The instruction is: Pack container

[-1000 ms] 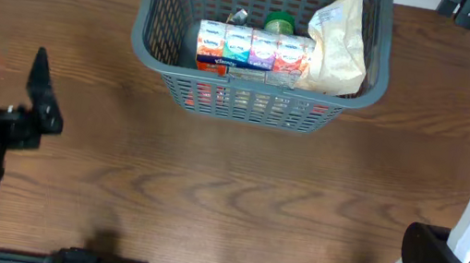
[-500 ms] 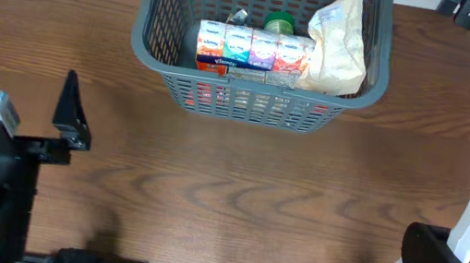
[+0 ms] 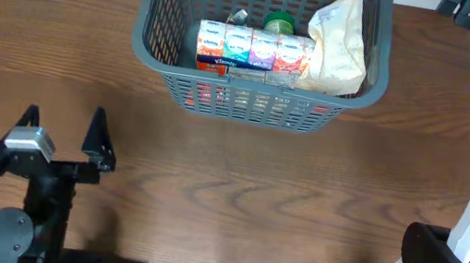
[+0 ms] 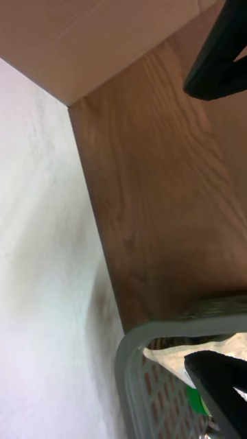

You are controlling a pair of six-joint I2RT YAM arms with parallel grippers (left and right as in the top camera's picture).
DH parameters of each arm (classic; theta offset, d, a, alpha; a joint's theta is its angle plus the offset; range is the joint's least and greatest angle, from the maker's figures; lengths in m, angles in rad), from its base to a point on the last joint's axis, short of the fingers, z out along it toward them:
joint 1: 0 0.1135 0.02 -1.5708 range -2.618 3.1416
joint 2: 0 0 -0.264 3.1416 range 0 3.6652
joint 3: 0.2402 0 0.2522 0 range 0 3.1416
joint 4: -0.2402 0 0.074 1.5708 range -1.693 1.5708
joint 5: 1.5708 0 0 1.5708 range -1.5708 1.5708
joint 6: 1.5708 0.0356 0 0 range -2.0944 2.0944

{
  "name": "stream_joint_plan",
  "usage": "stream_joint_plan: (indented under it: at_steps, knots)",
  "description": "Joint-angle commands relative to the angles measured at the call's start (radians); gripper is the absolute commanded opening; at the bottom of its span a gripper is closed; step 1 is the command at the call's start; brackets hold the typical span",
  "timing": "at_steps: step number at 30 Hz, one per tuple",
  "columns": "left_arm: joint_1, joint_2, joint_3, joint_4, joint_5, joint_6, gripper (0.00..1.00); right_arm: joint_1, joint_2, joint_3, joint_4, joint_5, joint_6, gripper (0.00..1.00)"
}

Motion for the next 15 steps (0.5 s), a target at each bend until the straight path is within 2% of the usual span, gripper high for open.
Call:
stream_joint_plan:
  at_steps: [1,15]
  knots:
    - [-0.005,-0.052,-0.059,0.021,0.007,-0.018,0.98,-0.003,0.010,0.002,-0.001,0.003,0.014,0.99]
    - [-0.009,-0.186,-0.281,0.083,0.007,-0.018,0.99,-0.003,0.010,0.002,-0.001,0.003,0.014,0.99]
